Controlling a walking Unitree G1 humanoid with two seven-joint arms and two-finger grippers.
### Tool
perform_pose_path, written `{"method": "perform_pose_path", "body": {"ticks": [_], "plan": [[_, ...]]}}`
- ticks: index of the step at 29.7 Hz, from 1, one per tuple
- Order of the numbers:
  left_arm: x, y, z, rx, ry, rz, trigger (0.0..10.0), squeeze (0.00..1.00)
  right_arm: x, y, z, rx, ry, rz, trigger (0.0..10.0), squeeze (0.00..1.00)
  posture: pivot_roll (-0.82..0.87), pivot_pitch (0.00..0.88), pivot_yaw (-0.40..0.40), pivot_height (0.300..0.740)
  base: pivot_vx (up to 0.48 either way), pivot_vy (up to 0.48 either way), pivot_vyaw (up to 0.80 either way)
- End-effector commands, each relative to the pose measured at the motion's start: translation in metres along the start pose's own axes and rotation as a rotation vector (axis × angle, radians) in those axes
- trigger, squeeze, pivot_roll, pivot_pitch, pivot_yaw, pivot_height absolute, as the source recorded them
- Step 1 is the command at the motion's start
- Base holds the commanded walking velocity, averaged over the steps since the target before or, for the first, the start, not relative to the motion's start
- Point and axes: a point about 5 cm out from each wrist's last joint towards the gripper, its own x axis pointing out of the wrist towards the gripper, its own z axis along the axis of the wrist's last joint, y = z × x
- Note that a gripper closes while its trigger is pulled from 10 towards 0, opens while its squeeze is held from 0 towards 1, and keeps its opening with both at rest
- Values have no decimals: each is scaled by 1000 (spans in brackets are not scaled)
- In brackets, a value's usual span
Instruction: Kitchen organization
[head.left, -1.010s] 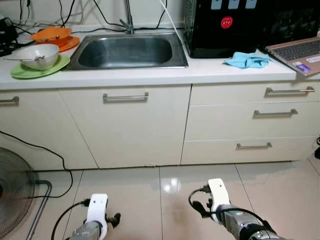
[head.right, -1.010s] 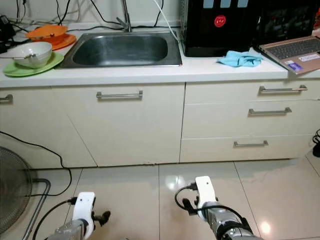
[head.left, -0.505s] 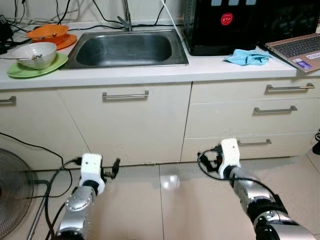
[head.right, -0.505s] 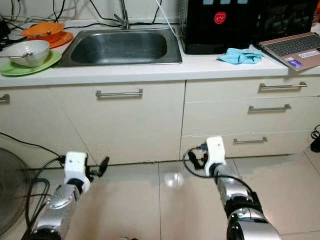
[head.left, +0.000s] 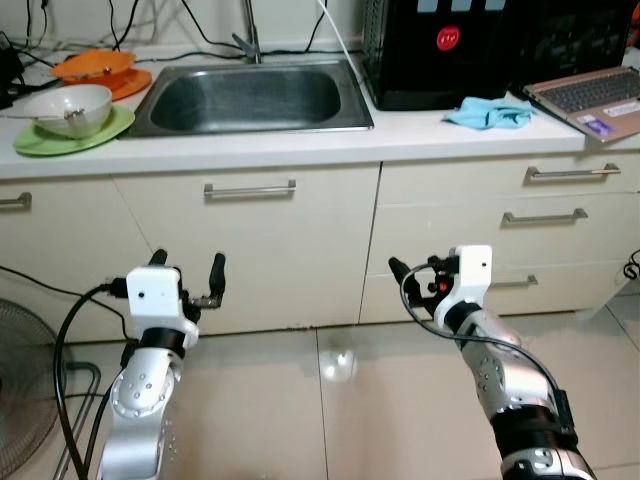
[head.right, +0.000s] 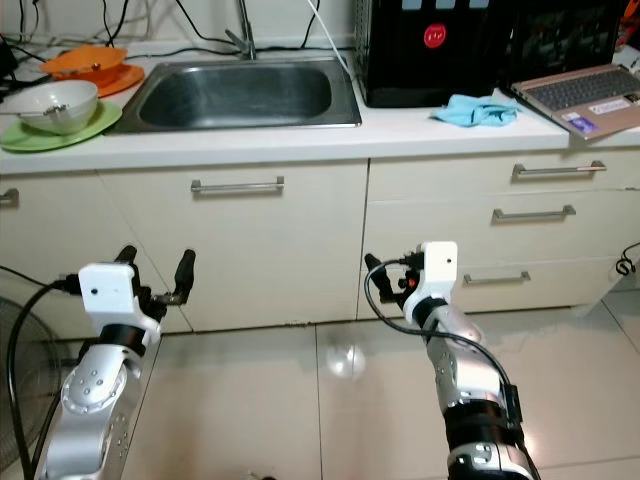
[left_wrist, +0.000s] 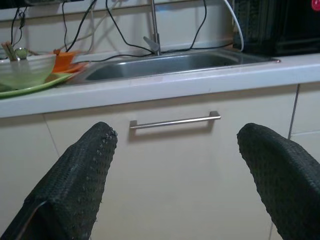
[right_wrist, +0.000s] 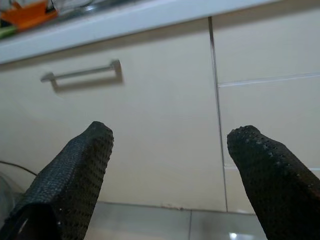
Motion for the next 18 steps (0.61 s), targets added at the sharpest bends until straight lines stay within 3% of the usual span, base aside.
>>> {"method": "perform_pose_path", "body": {"ticks": [1,5,10,12,18], "plan": [[-1,0,4,6,4,17,10000,0,1,3,9,9,-21,8,10000,0,-90,0,71,740,0,0,0],[-1,1,4,-2,30,30,10000,0,2,9,30,-101,-70,-16,10000,0,-100,0,64,740,0,0,0],[-1,8,6,0,47,67,10000,0,1,16,47,-81,-123,-14,10000,0,-105,0,61,740,0,0,0],[2,10,9,-14,54,102,10000,0,-1,18,57,-119,-162,-37,10000,0,-109,0,63,740,0,0,0],[4,4,12,-38,42,100,10000,0,-4,24,51,-67,-130,-1,10000,0,-114,0,63,740,0,203,0]]}}
